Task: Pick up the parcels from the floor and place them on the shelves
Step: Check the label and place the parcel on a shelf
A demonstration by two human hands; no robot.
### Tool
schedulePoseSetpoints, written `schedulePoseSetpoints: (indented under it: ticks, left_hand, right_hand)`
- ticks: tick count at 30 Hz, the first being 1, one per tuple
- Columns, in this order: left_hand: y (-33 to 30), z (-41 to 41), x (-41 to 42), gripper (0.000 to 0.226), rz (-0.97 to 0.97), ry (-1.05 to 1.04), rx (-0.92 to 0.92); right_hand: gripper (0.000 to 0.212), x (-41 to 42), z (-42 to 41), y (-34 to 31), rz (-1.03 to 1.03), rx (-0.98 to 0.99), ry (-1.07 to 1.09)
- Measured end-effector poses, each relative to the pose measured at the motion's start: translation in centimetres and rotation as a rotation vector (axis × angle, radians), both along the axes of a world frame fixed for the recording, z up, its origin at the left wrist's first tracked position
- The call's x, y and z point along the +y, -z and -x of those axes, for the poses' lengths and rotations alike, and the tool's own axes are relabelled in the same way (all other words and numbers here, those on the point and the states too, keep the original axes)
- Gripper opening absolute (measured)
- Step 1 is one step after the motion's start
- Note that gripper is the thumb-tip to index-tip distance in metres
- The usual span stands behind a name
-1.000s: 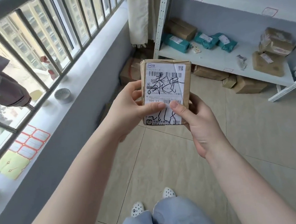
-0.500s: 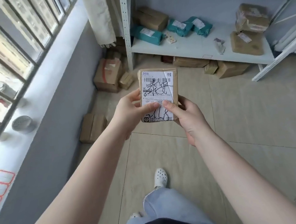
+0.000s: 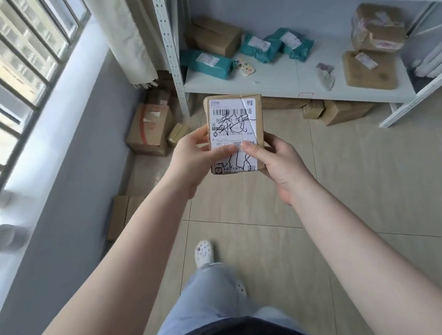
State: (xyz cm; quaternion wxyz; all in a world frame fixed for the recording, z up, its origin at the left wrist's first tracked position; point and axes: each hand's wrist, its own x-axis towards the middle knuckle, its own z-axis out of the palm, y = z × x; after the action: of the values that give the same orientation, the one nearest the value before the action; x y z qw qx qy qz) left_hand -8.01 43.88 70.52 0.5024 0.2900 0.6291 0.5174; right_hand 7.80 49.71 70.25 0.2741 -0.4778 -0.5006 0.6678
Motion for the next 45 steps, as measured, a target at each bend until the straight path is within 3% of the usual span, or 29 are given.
schedulePoseSetpoints:
  ticks: [14,21,35,40,45]
  left_hand:
    - [-0.2,6.3,21.9,0.046,0.029,0.148,0.026]
    - [-0.7,6.6,31.5,0.041,0.012,0.198,0.037]
    - [-3.3,8.1,48.3,0.047,-0.052,0.044,0.098]
    - [-4.6,9.6,53.0,0.042,-0.094,0.024,0.111]
    - [-4.8,11.7,58.6,0.039,-0.106,0.047,0.137]
  right_hand:
    - [0.039,19.6,5.7,0.6,-0.001,-0.017,0.153]
    - [0.032,28.8,6.1,0.2,-0.013,-0.006,0.184]
    - [0.041,48.2,8.6,-1.9,-0.058,0.011,0.028]
    - [0.024,53.0,10.2,-2.9,-0.074,0.024,0.032]
    - [0.027,58.1,12.3,-3.6,-0.092,0.008,0.074]
